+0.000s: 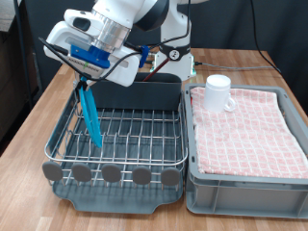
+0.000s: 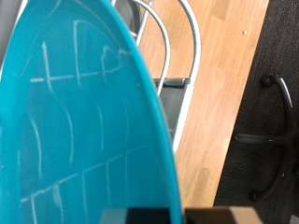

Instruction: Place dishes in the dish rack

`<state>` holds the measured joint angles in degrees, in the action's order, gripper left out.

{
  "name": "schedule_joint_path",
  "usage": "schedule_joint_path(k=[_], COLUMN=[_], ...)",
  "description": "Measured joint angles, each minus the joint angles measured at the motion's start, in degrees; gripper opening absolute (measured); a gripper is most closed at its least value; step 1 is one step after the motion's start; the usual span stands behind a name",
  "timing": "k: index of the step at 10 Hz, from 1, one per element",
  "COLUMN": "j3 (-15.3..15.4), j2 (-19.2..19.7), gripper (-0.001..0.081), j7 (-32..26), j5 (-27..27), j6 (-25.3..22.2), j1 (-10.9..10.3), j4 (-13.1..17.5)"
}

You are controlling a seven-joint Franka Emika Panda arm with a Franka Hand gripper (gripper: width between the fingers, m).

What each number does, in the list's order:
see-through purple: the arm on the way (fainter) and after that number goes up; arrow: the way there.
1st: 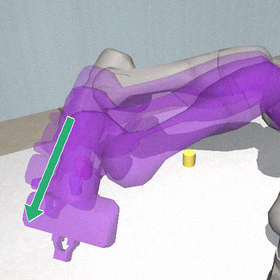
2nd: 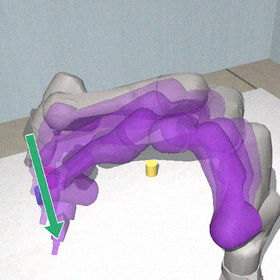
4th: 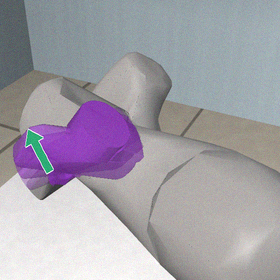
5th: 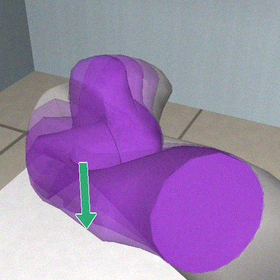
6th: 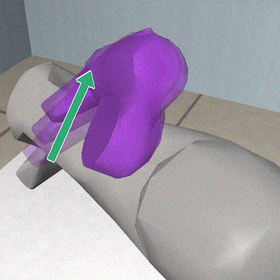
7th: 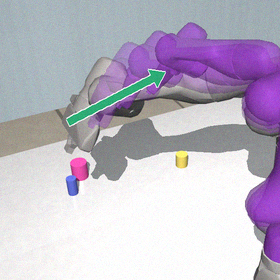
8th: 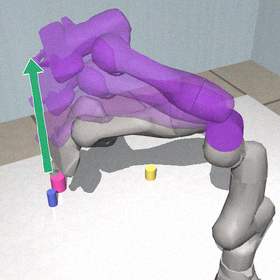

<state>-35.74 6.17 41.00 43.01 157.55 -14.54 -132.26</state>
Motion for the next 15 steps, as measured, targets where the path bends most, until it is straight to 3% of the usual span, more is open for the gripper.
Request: schedule_joint_path(k=[6,8,9,10,11,12,14,15], j3=[0.5,1.1,1.5,2.0,2.5,3.0,3.7,3.9], j2=[0.9,0.9,0.9,0.9,0.8,0.7,-0.3,-1.4], gripper=[0.0023,0.006,0.0218,0.0218,0.0408,0.0408,0.0745,0.0745], j7=[0.4,0.0,-0.5,-2.0,-4.2,-6.6,-11.6,-14.8], j5=[-1.6,-5.1,-7.3,-10.1,-13.6,-17.0,-23.7,-27.8], j6=[0.2,0.1,0.0,0.0,0.1,0.0,-0.4,-1.4], j1=[0.0,0.0,0.0,0.2,0.2,0.2,0.3,0.3], j4=[-0.1,-0.4,-0.4,-0.5,-0.5,-0.5,-0.5,-0.4])
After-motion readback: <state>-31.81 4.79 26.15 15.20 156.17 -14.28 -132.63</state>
